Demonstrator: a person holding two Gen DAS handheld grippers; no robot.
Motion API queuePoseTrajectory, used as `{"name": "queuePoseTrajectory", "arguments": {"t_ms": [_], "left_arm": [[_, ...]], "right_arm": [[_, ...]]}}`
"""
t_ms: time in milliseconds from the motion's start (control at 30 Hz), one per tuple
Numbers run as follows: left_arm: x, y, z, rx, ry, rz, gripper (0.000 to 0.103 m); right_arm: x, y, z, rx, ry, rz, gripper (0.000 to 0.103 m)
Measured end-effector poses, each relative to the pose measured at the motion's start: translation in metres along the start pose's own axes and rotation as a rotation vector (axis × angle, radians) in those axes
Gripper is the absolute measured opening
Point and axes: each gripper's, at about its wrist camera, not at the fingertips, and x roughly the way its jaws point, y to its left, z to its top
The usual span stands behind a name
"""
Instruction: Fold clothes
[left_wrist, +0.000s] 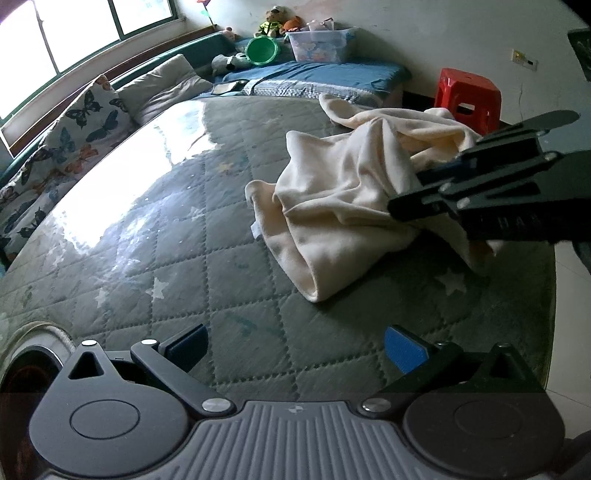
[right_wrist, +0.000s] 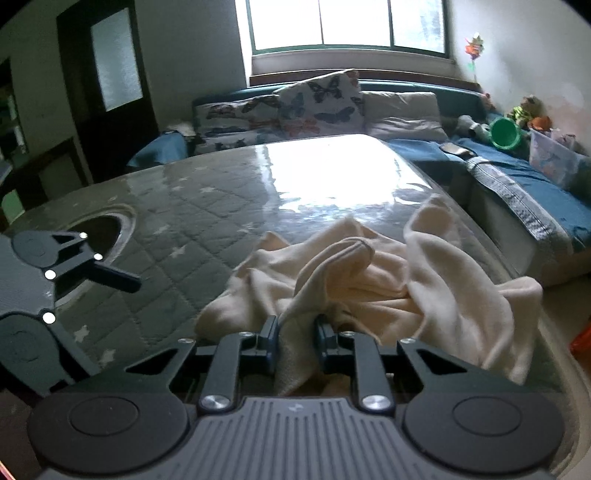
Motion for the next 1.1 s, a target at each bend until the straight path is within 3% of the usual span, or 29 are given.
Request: {"name": "queuePoseTrajectory", "arguments": {"t_ms": [433,867,1100], "left_arm": [[-0.003,0.006,-0.007,-0.013,0.005,0.013,0.103],[-0.005,0.02,-0.013,-0.042,0.013,0.039,0.103],[-0.011,0.025,-0.018,-0.042,0.009,0.048,0.103]], "right_arm": [[0.006,0.04,0.008,-0.068,0.018,0.176,0.018],[0.011,0.078,0.016,-0.18,0.029,0.217,0.019],[-0.016,0.068,0.026,-0.158,-0.058,0.205,0.031]]}}
